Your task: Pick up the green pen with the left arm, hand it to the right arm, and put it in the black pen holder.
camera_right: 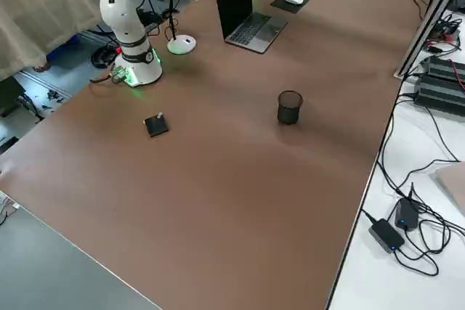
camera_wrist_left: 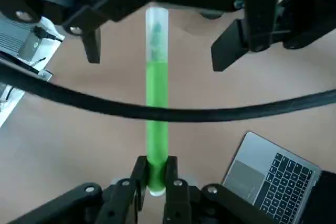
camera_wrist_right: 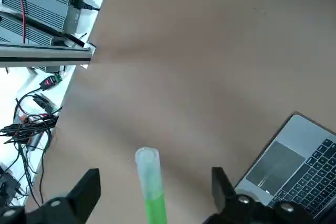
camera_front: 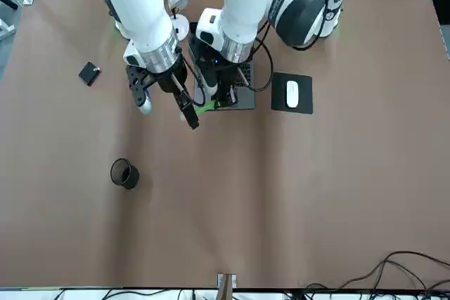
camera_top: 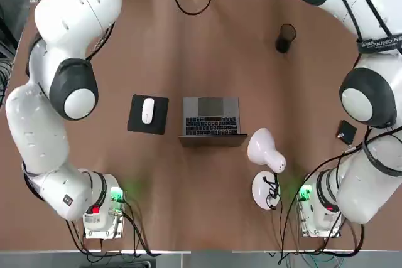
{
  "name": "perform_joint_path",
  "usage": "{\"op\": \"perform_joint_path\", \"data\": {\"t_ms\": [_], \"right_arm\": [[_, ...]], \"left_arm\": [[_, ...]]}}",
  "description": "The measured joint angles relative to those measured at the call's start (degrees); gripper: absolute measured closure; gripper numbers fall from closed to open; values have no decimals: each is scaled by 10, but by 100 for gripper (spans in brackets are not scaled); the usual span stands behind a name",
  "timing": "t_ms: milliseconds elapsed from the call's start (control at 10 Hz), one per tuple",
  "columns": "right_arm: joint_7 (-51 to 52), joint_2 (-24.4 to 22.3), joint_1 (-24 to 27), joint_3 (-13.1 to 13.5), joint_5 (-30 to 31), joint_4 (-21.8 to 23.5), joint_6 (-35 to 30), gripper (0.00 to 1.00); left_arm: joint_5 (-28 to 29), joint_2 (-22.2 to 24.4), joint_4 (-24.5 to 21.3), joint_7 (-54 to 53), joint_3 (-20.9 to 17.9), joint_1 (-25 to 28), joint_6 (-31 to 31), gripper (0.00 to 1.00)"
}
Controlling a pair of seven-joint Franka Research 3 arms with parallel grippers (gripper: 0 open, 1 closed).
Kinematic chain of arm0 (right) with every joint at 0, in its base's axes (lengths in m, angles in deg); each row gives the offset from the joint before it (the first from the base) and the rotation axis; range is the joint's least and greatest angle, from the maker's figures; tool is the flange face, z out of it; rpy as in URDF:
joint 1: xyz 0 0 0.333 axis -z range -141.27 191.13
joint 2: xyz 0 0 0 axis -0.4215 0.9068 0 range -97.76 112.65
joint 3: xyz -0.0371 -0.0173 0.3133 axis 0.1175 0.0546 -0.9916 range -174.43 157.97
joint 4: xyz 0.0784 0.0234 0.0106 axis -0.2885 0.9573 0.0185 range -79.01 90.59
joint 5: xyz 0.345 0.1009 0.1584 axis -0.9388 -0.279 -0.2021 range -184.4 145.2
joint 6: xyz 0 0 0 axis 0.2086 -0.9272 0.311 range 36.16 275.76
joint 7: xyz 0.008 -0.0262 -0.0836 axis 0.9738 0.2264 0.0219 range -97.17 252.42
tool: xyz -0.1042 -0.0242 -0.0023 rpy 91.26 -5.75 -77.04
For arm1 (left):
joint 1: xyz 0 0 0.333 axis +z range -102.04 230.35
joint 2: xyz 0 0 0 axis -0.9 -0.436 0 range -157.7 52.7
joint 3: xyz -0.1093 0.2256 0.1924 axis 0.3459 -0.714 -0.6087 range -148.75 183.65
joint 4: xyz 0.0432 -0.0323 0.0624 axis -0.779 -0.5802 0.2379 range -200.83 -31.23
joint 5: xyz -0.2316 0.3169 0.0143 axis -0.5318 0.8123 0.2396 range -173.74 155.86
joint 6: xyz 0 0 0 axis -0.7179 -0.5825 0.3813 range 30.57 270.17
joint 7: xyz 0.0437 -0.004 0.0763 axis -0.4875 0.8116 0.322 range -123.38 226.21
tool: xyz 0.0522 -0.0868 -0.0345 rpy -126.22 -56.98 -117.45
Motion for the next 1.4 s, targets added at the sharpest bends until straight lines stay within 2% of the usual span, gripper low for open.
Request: {"op": "perform_joint_path", "data": {"t_ms": [300,900,1000,1200,1400], "right_arm": [[0,0,0,0,0,-1,0,30],[0,0,0,0,1,-2,0,47],[0,0,0,0,1,-2,0,57],[0,1,0,1,1,-3,2,70],[0,2,0,0,1,-4,6,75]], "left_arm": [[0,0,4,0,-1,-1,-3,82],[0,0,5,0,-2,-1,-4,82],[0,0,5,0,-3,-1,-4,82],[0,0,5,0,-4,-1,-4,82],[0,-3,5,0,-7,-3,-3,82]]}}
